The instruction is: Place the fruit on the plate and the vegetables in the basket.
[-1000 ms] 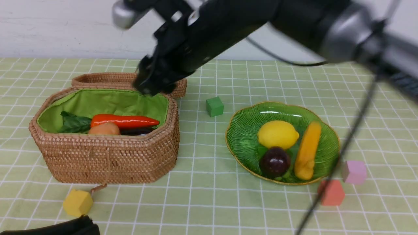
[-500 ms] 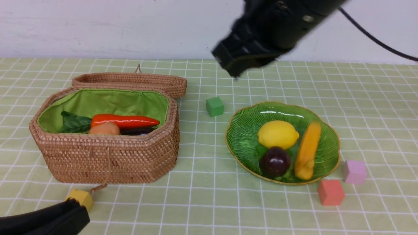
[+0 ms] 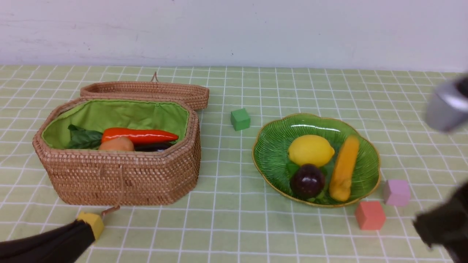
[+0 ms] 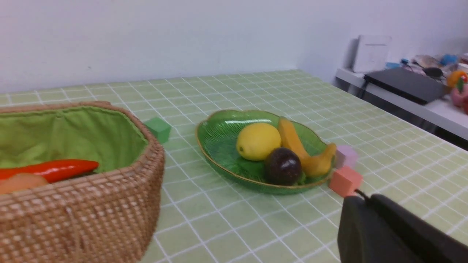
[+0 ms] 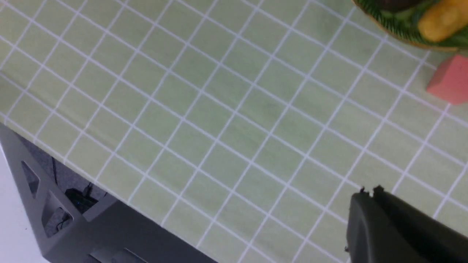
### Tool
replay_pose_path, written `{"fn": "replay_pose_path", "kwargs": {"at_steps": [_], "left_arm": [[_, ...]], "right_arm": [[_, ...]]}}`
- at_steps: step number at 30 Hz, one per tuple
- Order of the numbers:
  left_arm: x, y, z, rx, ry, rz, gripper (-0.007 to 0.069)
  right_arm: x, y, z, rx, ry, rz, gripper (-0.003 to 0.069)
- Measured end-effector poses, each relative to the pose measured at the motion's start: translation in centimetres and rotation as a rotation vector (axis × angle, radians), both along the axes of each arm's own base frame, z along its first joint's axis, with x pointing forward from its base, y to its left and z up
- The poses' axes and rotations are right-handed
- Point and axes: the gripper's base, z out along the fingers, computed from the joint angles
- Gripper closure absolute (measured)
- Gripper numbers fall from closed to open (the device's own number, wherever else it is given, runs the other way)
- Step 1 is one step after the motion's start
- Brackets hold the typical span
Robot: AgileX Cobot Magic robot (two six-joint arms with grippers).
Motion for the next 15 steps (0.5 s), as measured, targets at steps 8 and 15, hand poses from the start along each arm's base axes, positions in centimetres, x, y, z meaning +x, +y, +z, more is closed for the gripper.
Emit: {"fn": "replay_pose_path", "kwargs": {"at_steps": [8,15], "left_arm": [[0.1,0.1,0.1,-0.005,-0.006,0.018,0.0637],[0.1,0.1,0.1,-0.005,-0.006,0.018,0.0637]], "right_arm": [[-2.3,-2.0,-2.5,-0.008,0.023,-0.016,0.0652],[-2.6,-2.2,-2.6,-0.014,0.030,-0.014,0.0643]]}}
